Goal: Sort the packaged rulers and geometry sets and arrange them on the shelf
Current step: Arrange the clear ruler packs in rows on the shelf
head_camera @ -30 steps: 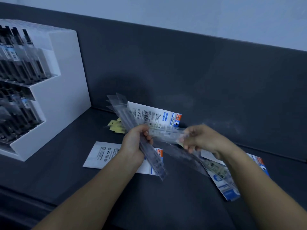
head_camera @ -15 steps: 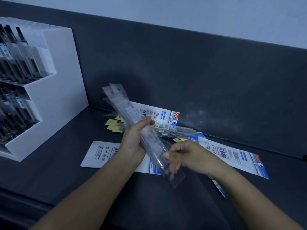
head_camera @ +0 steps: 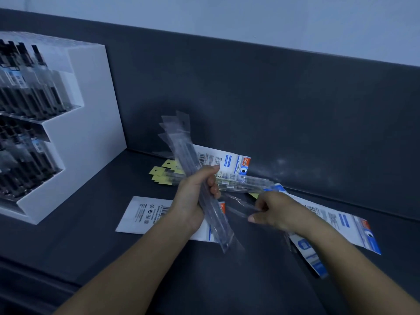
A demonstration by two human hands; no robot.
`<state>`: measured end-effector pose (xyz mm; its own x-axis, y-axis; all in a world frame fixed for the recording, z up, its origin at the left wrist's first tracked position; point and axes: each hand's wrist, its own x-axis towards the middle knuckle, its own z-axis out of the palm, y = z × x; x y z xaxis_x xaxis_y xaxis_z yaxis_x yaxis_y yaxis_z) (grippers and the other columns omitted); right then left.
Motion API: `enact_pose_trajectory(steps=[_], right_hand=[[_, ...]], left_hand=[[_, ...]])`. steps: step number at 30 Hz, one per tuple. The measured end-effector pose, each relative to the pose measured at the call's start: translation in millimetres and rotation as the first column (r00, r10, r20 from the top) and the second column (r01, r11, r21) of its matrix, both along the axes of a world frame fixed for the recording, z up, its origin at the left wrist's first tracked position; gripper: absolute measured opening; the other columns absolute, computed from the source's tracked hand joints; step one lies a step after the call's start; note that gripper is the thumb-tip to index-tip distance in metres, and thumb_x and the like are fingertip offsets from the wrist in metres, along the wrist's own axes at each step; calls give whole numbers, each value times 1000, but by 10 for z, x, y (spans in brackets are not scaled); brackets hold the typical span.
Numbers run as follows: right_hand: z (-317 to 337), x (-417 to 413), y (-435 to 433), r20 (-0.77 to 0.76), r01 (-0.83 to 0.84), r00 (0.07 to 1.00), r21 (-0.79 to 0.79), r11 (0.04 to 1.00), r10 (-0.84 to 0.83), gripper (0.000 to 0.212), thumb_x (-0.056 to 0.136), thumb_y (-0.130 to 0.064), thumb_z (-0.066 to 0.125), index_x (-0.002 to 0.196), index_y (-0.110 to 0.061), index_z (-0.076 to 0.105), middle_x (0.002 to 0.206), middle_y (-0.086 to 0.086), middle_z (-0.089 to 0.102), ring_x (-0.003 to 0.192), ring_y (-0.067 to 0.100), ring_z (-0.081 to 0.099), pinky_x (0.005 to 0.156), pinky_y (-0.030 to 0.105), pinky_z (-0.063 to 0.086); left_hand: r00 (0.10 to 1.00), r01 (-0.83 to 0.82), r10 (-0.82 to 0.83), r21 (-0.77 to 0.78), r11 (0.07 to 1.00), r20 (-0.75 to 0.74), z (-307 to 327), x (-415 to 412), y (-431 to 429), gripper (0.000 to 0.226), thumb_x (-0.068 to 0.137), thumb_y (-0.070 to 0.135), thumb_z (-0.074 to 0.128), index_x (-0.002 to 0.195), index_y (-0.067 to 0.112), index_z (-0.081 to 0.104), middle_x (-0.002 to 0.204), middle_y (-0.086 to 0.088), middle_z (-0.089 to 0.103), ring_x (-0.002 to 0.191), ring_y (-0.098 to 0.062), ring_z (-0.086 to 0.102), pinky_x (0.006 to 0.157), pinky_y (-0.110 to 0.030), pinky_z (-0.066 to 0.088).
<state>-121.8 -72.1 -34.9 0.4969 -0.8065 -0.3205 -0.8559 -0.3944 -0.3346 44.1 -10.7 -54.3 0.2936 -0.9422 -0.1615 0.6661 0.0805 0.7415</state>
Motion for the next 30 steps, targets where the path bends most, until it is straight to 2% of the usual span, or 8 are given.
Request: enact_pose_trajectory(steps=[2, 5, 8, 11, 16, 20, 25, 30], right_hand=[[-24, 41, 4, 256, 99, 962, -4, 995, -94, 28, 84, -20, 69, 69, -18, 44, 64, -5, 47, 54, 7, 40, 47, 19, 31], [101, 99, 65, 754, 206, 542, 307, 929, -370, 10, 90, -8, 59, 83, -11, 53, 52, -1, 60, 38, 7, 46, 35, 15, 34], [257, 169, 183, 815, -14, 276, 534, 846, -510, 13, 95, -10, 50, 94, -9, 62, 61, 3, 68, 47, 9, 57, 45, 18, 48], [172, 309, 348, 815, -84, 396, 491, 867, -423, 14, 91, -3, 53, 83, -11, 62, 54, -1, 63, 43, 8, 52, 46, 17, 45], [-89, 376, 357, 777, 48, 628, -81, 996, 33, 28, 81, -13, 71, 63, -21, 53, 51, -9, 37, 50, 6, 32, 51, 20, 30], [-113, 346, 371, 749, -48, 612, -285, 957, 254, 11, 81, -18, 66, 82, -26, 59, 83, -8, 54, 76, 10, 53, 71, 24, 46], [-191, 319, 505, 765, -80, 632, -95, 992, 124, 48, 67, -45, 75, 103, -39, 44, 103, -7, 55, 95, 7, 57, 79, 21, 49], [-174, 275, 466, 781, -155, 625, 128, 980, -4, 46, 67, -26, 82, 101, -34, 52, 97, -6, 67, 93, 10, 65, 87, 33, 51]], left_hand=[[1000, -5, 5, -15, 1000, 6, -22, 19, -16, 23, 68, 10, 68, 65, 16, 47, 50, 4, 37, 43, -8, 37, 45, -20, 35], [999, -30, 31, -10, 999, 29, -28, 25, -18, 27, 59, 19, 74, 67, 18, 49, 51, 5, 38, 44, -8, 38, 47, -20, 36], [998, 10, -10, 4, 1000, 68, -26, 3, -16, 37, 56, 31, 81, 73, 20, 50, 53, 5, 39, 47, -9, 39, 51, -22, 37], [993, 108, -105, -50, 993, 59, 12, -18, 20, 46, 56, 41, 83, 78, 14, 54, 59, -1, 52, 51, -15, 51, 51, -25, 49], [995, 84, -79, -92, 992, 57, 64, -12, 62, 41, 68, 14, 74, 105, 3, 62, 90, -15, 66, 84, -28, 64, 72, -35, 55], [994, 75, -71, -44, 996, 86, 72, -71, 71, 34, 74, 0, 49, 106, -2, 59, 80, -13, 61, 66, -23, 59, 59, -28, 52], [996, 58, -62, -68, 996, -64, 151, -105, 113, 24, 80, 0, 38, 84, 16, 56, 61, 2, 50, 57, -15, 49, 64, -30, 43], [995, 72, -83, -177, 982, -53, 195, -134, 187, 14, 74, 3, 59, 73, 17, 57, 57, 2, 54, 54, -11, 55, 63, -27, 50]])
